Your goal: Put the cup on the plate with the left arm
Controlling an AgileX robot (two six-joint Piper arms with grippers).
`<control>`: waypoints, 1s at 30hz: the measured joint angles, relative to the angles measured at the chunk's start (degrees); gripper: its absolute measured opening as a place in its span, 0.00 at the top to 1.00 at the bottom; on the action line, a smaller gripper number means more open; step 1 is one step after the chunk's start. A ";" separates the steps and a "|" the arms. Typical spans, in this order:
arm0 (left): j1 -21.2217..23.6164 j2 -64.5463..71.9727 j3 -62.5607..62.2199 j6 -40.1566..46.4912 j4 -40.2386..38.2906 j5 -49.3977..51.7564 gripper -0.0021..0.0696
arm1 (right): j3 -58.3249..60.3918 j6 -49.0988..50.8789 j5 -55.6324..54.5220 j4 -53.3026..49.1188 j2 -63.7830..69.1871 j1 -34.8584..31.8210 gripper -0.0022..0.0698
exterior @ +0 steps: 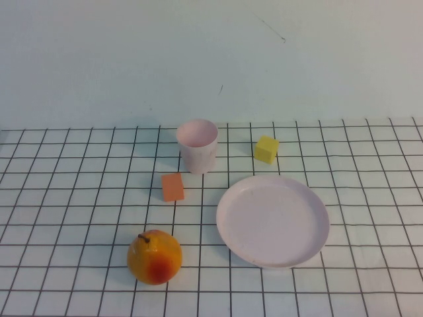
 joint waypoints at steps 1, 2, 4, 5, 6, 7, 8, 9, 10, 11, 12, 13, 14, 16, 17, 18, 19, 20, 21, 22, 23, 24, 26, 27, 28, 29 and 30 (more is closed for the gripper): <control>0.00 2.33 -1.49 1.64 -2.20 2.33 0.97 | 0.00 0.00 0.00 0.00 0.00 0.00 0.97; 0.00 4.87 -3.24 3.37 -4.41 4.73 0.97 | 0.00 0.00 0.00 0.00 0.00 0.00 0.97; 0.10 10.35 -7.29 7.09 -8.94 9.03 0.97 | 0.00 0.00 0.00 0.00 0.00 0.00 0.97; 0.10 13.32 -9.55 9.68 -11.83 11.29 0.97 | 0.00 0.00 0.00 0.00 0.00 0.00 0.97; 0.10 15.84 -11.45 12.48 -14.25 13.10 0.97 | 0.00 0.00 0.00 0.00 0.00 0.00 0.97; 0.10 19.03 -13.93 15.24 -17.29 15.36 0.97 | 0.00 0.00 0.00 0.00 0.00 0.00 0.97; 0.10 22.20 -16.48 17.83 -20.27 17.46 0.97 | 0.00 0.00 0.00 0.00 0.00 0.00 0.97; 0.10 24.74 -18.53 19.64 -23.13 18.95 0.97 | 0.00 0.00 0.00 0.00 0.00 0.00 0.97; 0.10 27.91 -21.09 22.01 -25.86 20.57 0.97 | 0.00 0.00 0.00 0.00 0.00 0.00 0.97; 0.10 31.07 -23.55 24.37 -28.43 21.87 0.97 | 0.00 0.00 0.00 0.00 0.00 0.00 0.97; 0.10 33.51 -25.42 26.35 -30.38 22.85 0.97 | 0.00 0.00 0.00 0.00 0.00 0.00 0.97; 0.10 36.46 -27.58 28.74 -32.59 23.37 0.97 | 0.00 0.00 0.00 0.00 0.00 0.00 0.97; 0.10 39.86 -29.61 30.97 -34.66 23.62 0.97 | 0.00 0.00 0.00 0.00 0.00 0.00 0.97; -0.01 45.05 -33.48 34.62 -37.32 23.63 0.97 | 0.00 0.00 0.00 0.00 0.00 0.00 0.97; -0.29 47.21 -35.05 35.66 -37.87 23.63 0.97 | 0.00 0.00 0.00 0.00 0.00 0.00 0.97; -0.91 49.83 -37.08 36.65 -38.12 23.42 0.97 | 0.00 0.00 0.00 0.00 0.00 0.00 0.97; -1.73 52.36 -39.15 37.41 -38.21 23.16 0.96 | 0.00 0.00 0.00 0.00 0.00 0.00 0.97; -2.72 54.35 -40.80 37.78 -38.21 22.90 0.96 | 0.00 0.00 0.00 0.00 0.00 0.00 0.97; -3.86 56.81 -42.85 38.10 -38.36 22.76 0.95 | 0.00 0.00 0.00 0.00 0.00 0.00 0.97; -5.06 59.25 -44.92 38.33 -38.36 22.42 0.94 | 0.00 0.00 0.00 0.00 0.00 0.00 0.97; -6.07 61.64 -46.94 38.42 -38.22 22.31 0.94 | 0.00 0.00 0.00 0.00 0.00 0.00 0.97; -7.35 64.02 -48.96 38.31 -37.73 21.96 0.94 | 0.00 0.00 0.00 0.00 0.00 0.00 0.97; -9.47 68.19 -52.53 36.61 -35.78 21.83 0.94 | 0.00 0.00 0.00 0.00 0.00 0.00 0.97; -10.54 70.41 -54.47 35.27 -34.07 21.83 0.93 | 0.00 0.00 0.00 0.00 0.00 0.00 0.97; -11.52 72.61 -56.36 34.33 -32.13 22.01 0.91 | 0.00 0.00 0.00 0.00 0.00 0.00 0.97; -12.21 74.34 -57.84 33.93 -30.28 22.56 0.89 | 0.00 0.00 0.00 0.00 0.00 0.00 0.97; -12.98 76.43 -59.67 33.69 -28.75 23.23 0.83 | 0.00 0.00 0.00 0.00 0.00 0.00 0.97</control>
